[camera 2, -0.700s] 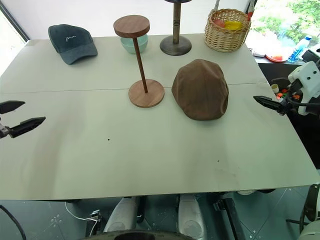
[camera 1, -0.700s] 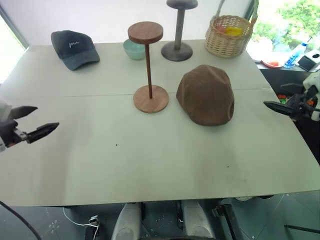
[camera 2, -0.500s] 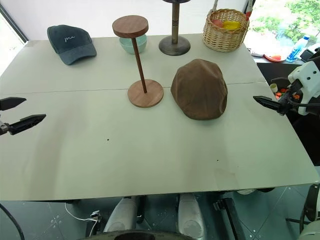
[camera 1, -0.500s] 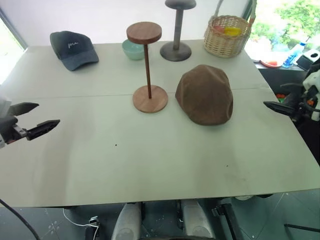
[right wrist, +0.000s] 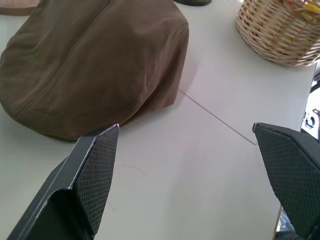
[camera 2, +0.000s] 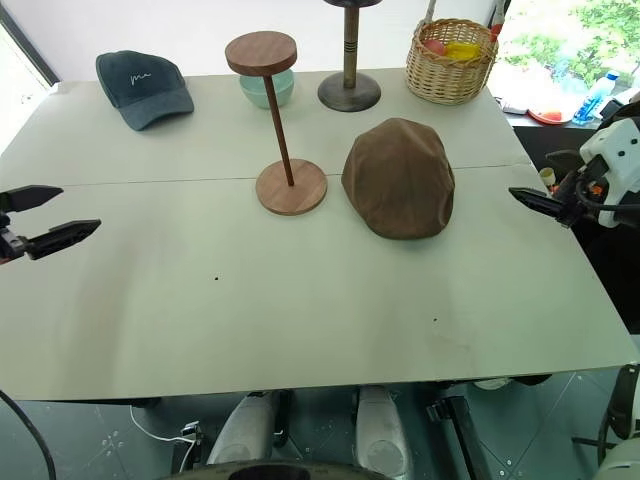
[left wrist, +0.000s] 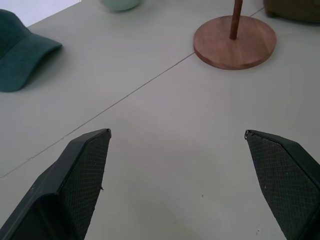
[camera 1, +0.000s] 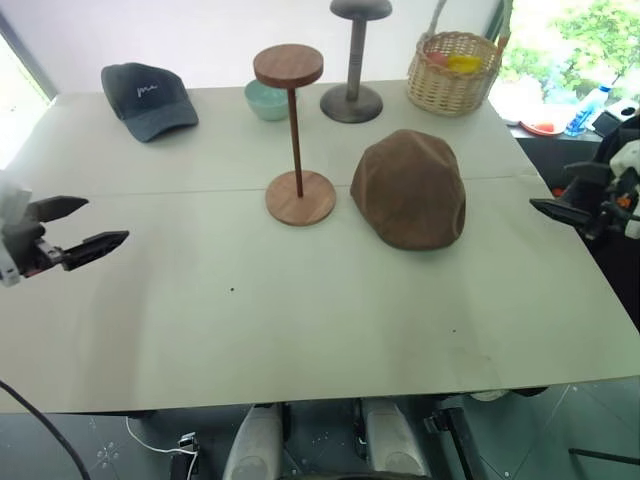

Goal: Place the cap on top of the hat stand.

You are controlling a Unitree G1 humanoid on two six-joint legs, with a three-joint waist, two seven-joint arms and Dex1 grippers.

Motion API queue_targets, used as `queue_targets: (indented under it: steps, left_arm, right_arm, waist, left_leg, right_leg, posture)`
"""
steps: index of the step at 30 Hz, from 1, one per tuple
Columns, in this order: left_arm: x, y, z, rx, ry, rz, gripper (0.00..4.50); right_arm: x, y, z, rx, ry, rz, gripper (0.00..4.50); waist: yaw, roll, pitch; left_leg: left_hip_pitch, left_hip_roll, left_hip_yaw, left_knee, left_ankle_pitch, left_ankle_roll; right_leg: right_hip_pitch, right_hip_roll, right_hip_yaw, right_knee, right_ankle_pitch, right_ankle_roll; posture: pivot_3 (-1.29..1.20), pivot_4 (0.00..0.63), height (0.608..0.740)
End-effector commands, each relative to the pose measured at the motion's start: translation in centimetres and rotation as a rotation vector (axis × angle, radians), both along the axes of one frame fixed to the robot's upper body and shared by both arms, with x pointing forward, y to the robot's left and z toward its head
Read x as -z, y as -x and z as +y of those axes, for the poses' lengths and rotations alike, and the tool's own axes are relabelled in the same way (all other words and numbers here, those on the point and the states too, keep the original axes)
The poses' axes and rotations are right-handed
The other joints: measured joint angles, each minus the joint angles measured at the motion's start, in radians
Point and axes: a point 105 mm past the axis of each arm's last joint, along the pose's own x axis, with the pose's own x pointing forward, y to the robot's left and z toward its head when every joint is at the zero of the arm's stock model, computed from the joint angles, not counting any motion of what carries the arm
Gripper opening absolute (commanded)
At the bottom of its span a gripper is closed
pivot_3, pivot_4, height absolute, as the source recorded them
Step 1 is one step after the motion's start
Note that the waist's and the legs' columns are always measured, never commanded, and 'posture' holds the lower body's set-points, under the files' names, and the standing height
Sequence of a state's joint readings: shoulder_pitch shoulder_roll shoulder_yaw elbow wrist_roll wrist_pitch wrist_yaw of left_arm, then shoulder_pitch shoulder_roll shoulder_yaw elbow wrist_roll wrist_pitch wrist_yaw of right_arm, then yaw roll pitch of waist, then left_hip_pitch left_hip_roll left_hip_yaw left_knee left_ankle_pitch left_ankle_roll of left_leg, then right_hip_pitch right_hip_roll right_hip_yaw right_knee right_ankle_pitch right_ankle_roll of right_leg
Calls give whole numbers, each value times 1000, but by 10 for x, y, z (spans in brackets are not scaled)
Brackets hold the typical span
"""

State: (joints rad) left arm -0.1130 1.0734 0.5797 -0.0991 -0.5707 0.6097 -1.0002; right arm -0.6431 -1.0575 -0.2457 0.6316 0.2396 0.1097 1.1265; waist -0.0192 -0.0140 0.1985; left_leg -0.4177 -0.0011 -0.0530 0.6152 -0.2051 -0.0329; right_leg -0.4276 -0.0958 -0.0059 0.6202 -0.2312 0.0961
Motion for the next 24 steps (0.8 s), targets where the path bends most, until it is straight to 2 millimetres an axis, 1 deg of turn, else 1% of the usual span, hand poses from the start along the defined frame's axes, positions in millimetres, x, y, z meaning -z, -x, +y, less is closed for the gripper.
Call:
queue_targets:
  steps: [1, 3, 4, 7, 9, 11, 13, 15, 18, 20, 24]
  left_arm:
    - [-21, 2, -23, 116, 59, -14, 4500]
    - [-32, 2, -38, 186, 83, -7, 4500]
    - [-40, 1, -50, 246, 95, -8, 4500]
    - [-54, 1, -74, 361, 126, 6, 4500]
    - [-60, 4, -90, 457, 130, 35, 4500]
    - [-62, 12, -106, 577, 113, 85, 4500]
    - [-59, 20, -121, 692, 68, 135, 4500]
    - [-58, 21, -129, 749, 46, 156, 4500]
    - [-59, 18, -140, 800, 35, 153, 4500]
    - [-61, 12, -144, 808, 33, 145, 4500]
    - [-63, 5, -148, 818, 31, 138, 4500]
  right_arm:
    - [-32, 5, -1, 5, 46, -81, 4379]
    - [-36, 8, 5, -9, 104, -95, 4379]
    - [-37, 10, 13, -26, 154, -106, 4379]
    - [-36, 15, 32, -65, 218, -127, 4379]
    - [-34, 18, 47, -75, 218, -142, 4379]
    - [-29, 22, 64, -84, 233, -158, 4379]
    - [-13, 26, 85, -89, 302, -172, 4379]
    - [-1, 28, 98, -78, 348, -184, 4379]
    - [19, 27, 111, -46, 431, -221, 4379]
    - [29, 23, 119, -33, 481, -255, 4379]
    - [56, 19, 135, -66, 620, -283, 4379]
  waist:
    - [0, 0, 0]
    - [1, 0, 0]
    - [3, 0, 0]
    - [4, 0, 0]
    - [5, 0, 0]
    - [4, -1, 0]
    - [0, -1, 0]
    - [0, -1, 0]
    - [2, -1, 0]
    - [3, -1, 0]
    - [3, -2, 0]
  left_leg:
    - [0, 0, 0, 0, 0, 0]
    - [0, 0, 0, 0, 0, 0]
    - [0, 0, 0, 0, 0, 0]
    - [0, 0, -1, 2, 0, 0]
    - [1, 0, -1, 2, 0, 0]
    - [3, 0, 0, 3, 0, 0]
    - [5, 0, -1, 3, 0, 0]
    - [7, 0, -1, 3, 0, 0]
    - [7, 0, 0, 4, 1, -1]
    - [7, 0, 0, 7, 1, -1]
    - [5, 0, 0, 11, 1, -1]
  right_leg:
    - [0, 0, 0, 0, 0, 0]
    - [0, 0, 0, 1, 0, 0]
    - [0, 0, 0, 1, 0, 0]
    - [0, 1, 0, 3, 2, 4]
    - [1, 1, 1, 5, 1, 5]
    - [1, 1, 2, 9, 1, 5]
    - [1, 2, 2, 10, 1, 5]
    - [2, 3, 3, 11, -1, 2]
    - [2, 3, 4, 11, -1, 1]
    - [4, 3, 4, 11, -2, 2]
    - [5, 3, 4, 11, -2, 2]
  posture:
    - [0, 150, 740]
    - [0, 150, 740]
    - [0, 150, 740]
    - [0, 150, 740]
    - [0, 150, 740]
    - [0, 150, 740]
    - [0, 150, 740]
    - [0, 150, 740]
    - [0, 150, 740]
    - [0, 150, 740]
    - [0, 150, 740]
